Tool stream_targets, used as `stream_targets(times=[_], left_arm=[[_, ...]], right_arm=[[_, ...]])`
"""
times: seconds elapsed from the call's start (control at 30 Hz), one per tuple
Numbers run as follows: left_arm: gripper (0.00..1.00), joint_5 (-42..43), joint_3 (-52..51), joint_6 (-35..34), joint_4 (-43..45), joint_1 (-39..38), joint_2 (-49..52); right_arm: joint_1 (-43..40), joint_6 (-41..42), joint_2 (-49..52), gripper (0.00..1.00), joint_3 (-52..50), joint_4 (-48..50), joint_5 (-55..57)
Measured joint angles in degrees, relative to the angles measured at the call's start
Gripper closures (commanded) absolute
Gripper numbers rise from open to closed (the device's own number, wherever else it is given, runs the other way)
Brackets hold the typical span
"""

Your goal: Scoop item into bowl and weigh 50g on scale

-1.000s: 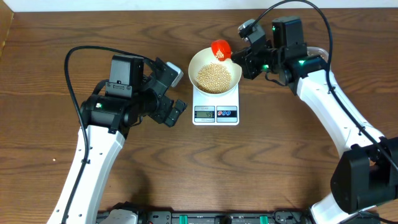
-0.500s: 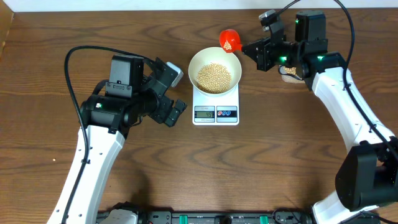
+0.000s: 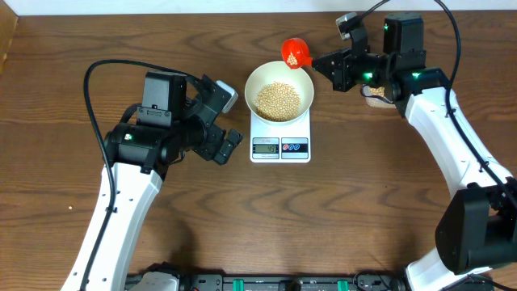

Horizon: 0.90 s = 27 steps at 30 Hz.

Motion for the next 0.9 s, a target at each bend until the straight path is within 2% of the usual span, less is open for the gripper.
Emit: stream_targets(times=[0.4,0.67,0.9], left_arm=[[0.04,0.0,0.0,0.02,0.0,0.0,0.0],[0.04,0.02,0.0,0.0,0.0,0.0,0.0],[0.04,0.02,0.0,0.02,0.0,0.0,0.0]], right_arm=[[0.17,-0.07,0.0,0.99,0.0,-1.25,0.07],[4.94,-2.27,0.0,0.99,0.02,-3.89,4.72],[4.83,-2.86,0.0,0.99,0.02,-3.85,5.73]])
